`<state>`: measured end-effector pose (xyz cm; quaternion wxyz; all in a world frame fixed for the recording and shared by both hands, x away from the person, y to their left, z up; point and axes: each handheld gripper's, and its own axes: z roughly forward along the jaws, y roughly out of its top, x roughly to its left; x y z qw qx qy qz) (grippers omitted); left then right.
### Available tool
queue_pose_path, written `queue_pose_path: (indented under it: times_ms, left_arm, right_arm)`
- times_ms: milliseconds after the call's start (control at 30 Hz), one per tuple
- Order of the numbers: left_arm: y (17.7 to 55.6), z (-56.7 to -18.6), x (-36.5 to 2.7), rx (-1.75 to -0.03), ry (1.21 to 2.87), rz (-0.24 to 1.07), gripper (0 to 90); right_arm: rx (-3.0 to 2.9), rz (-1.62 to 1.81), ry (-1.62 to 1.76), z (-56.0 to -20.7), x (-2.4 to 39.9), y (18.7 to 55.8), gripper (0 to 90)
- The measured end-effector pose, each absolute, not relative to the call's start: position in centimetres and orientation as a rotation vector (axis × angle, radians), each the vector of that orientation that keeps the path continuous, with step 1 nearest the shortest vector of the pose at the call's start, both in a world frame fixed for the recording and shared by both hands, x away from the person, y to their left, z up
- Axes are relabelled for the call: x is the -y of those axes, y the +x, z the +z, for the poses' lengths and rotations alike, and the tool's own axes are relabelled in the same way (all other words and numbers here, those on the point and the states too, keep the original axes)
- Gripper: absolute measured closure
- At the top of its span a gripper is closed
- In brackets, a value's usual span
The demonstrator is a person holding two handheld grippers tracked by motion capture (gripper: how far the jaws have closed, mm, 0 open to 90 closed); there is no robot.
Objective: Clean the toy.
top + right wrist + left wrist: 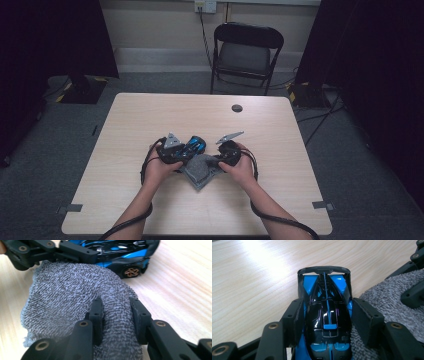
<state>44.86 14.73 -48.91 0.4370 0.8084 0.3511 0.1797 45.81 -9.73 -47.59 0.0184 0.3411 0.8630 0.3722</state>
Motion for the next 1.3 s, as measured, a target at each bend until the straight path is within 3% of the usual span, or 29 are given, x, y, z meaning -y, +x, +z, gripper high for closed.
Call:
queue_pose_path:
  times_ms: [133,200,1300]
  left_arm:
    - [44.9,-48.9,-14.8,-0.879,2.005,0.446,44.7]
    - [44.8,-48.8,-14.9,-0.882,2.005,0.438,51.4]
    - [45.0,-48.3,-14.6,-0.902,2.048,0.425,51.1]
  right_arm:
    - [-2.671,1.125,1.058,-47.4,10.1,46.1,66.9]
    - [-2.657,1.105,1.065,-47.4,10.3,46.2,67.1]
    - [-2.546,1.035,1.225,-47.1,13.8,48.7,67.6]
